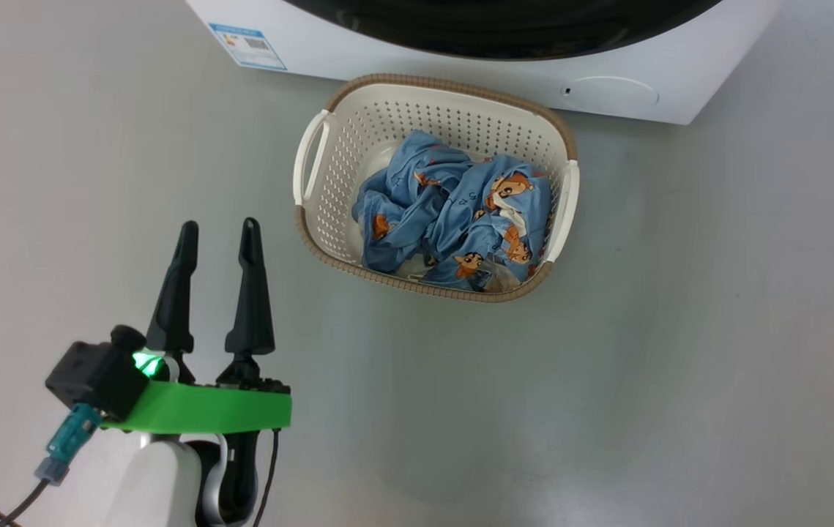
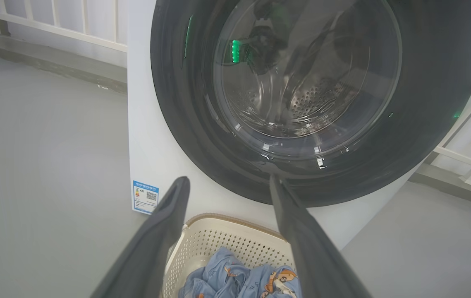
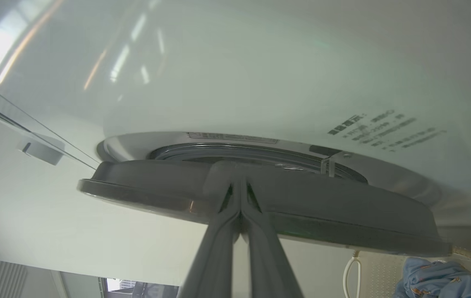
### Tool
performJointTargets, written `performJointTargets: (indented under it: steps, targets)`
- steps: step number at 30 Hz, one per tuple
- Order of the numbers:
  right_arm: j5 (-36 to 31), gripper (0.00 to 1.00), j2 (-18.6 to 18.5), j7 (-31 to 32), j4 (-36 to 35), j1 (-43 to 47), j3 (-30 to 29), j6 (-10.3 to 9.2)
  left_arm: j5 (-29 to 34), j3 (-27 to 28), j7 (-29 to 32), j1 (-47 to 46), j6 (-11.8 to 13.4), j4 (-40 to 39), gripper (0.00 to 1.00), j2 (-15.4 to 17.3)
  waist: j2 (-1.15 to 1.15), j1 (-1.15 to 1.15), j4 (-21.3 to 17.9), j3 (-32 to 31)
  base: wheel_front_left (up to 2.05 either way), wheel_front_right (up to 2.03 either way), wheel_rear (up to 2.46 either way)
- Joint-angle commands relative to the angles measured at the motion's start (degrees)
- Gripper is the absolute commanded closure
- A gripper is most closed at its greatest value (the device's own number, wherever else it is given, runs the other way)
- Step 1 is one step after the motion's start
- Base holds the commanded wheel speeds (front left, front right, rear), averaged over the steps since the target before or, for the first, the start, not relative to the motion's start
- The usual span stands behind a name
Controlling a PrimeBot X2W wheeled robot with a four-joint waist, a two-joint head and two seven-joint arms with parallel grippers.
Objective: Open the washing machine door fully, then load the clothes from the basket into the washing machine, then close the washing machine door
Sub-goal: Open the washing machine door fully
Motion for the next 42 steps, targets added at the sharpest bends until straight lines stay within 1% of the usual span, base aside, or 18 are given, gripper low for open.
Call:
performJointTargets:
  steps: [1,13,23,29,37,42]
  targets:
    - [-0.2,1.00,0.0,0.5,-0.3,-2.3,0.6,0.10,-0.8,1.2,-0.4,-0.8,0.5,-1.7,0.00,0.8,0.00,0.00,0.5,0.5,0.00,0.00,0.00]
    - [-2.9,1.00,0.2,1.4,5.2,-9.0,2.7,0.10,-2.6,0.2,-0.4,-1.2,1.0,-2.1,0.00,0.8,0.00,0.00,2.2,2.3,0.00,0.00,0.00]
    - [-3.2,1.00,1.3,3.2,6.2,-9.8,3.5,0.10,-3.1,0.0,-0.4,-1.6,1.2,-1.9,0.00,0.8,0.00,0.00,2.9,2.8,0.00,0.00,0.00]
    - [-2.4,1.00,2.0,5.5,6.2,-6.1,3.7,0.10,-2.6,0.6,-0.4,-1.0,1.1,-0.8,0.00,0.8,0.00,0.00,2.8,0.2,0.00,0.00,0.00]
    - [-2.2,1.00,3.8,7.5,2.0,3.0,4.8,0.10,-1.6,1.2,-0.4,0.5,0.5,1.1,0.00,0.8,0.00,0.00,1.9,-4.9,0.00,0.00,0.00]
    - [-1.8,1.00,5.1,8.3,-2.1,9.9,5.2,0.10,-1.1,1.8,-0.4,2.1,-0.1,2.6,0.00,0.8,0.00,0.00,2.0,-8.3,0.00,0.00,0.00]
